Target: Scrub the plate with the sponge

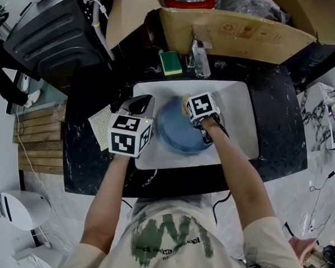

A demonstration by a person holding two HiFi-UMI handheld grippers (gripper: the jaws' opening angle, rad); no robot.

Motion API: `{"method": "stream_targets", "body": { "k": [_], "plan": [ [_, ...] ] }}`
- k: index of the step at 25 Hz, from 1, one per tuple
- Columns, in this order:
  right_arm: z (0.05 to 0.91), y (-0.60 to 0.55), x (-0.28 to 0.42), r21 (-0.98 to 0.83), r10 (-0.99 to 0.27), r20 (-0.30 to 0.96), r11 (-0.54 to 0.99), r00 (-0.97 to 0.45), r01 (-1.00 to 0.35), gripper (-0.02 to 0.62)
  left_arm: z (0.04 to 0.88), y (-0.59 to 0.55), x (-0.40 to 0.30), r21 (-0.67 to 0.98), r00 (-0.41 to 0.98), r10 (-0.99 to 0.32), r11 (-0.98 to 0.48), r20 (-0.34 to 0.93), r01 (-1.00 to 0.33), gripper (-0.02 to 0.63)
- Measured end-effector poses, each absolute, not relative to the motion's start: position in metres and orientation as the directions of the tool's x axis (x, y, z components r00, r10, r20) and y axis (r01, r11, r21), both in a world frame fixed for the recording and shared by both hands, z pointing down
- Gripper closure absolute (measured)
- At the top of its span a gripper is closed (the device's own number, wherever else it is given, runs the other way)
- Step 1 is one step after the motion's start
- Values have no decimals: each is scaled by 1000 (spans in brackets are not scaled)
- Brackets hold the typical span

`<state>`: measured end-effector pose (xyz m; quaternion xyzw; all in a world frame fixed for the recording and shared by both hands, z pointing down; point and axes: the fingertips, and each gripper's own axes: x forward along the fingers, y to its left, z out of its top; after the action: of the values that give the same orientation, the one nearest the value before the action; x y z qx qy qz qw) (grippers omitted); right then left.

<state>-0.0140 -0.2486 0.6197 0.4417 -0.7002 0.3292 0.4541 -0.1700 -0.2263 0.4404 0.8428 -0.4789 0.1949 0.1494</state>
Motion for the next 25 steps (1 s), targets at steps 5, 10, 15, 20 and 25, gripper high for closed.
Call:
{"method": "stream_targets", "body": {
  "k": [5, 10, 15, 20, 25],
  "plan": [
    [620, -245, -5, -53, -300, 936, 398, -184, -916, 532, 440, -224, -170, 66, 462, -752, -492, 470, -868, 607],
    [620, -239, 7, -62, -261, 949, 390, -176, -919, 532, 440, -222, -169, 68, 460, -754, -489, 469, -870, 607],
    [619, -232, 16, -63, -232, 958, 399, -167, -915, 532, 441, -218, -165, 70, 463, -752, -491, 470, -869, 607],
    [617, -224, 25, -63, -201, 966, 418, -161, -906, 532, 440, -216, -161, 72, 467, -751, -494, 467, -867, 607],
    [616, -216, 35, -62, -176, 973, 431, -151, -900, 532, 440, -214, -158, 78, 469, -751, -493, 465, -866, 607]
  ]
}}
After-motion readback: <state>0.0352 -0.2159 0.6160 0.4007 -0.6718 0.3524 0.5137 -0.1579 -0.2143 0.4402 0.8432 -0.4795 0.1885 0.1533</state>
